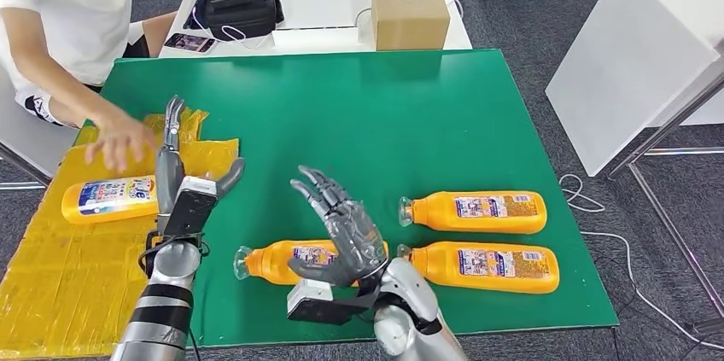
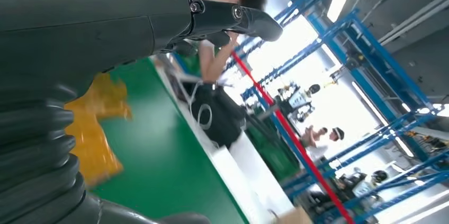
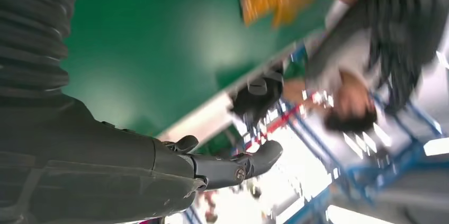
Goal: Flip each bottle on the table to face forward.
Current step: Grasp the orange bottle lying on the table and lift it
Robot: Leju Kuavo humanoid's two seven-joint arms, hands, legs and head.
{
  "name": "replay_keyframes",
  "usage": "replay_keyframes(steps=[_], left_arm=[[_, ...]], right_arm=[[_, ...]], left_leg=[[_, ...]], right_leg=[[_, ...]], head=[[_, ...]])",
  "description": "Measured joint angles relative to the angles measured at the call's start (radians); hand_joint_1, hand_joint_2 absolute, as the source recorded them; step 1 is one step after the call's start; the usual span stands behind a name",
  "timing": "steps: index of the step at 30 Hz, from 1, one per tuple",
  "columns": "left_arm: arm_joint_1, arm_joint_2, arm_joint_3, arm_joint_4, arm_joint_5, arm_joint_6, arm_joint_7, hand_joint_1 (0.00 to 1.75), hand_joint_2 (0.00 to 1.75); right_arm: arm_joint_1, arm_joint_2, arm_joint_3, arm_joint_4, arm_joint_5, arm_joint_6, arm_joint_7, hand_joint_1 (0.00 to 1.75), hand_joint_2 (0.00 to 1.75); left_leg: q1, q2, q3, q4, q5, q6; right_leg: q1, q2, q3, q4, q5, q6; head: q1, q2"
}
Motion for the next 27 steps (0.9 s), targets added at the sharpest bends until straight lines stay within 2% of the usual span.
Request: replay_keyframes(steps=[8,21,27], left_arm=[[0.01,-0.029,-0.001,-0.033,0.127,-0.076,0.019,0.0,1.75],[0.025,-0.043,0.01,-0.038,0.149,-0.095,0.026,0.0,1.75],[0.035,-0.047,0.016,-0.038,0.155,-0.096,0.027,0.0,1.75]], right_arm=[[0.011,0.0,0.044,0.146,0.039,0.022,0.006,0.0,1.75],[0.01,0.0,0.046,0.224,0.107,0.02,0.036,0.0,1.75],[-0.007,0.0,0.047,0.241,0.201,-0.05,0.111,0.0,1.75]], left_leg=[[0.0,0.0,0.0,0.0,0.0,0.0],[0.0,0.0,-0.001,0.0,0.0,0.0],[0.0,0.0,-0.001,0.0,0.0,0.0]], right_leg=[[0.0,0.0,0.0,0.0,0.0,0.0],[0.0,0.0,0.0,0.0,0.0,0.0],[0.0,0.0,0.0,0.0,0.0,0.0]], head=[[0.0,0.0],[0.0,0.0],[0.0,0.0]])
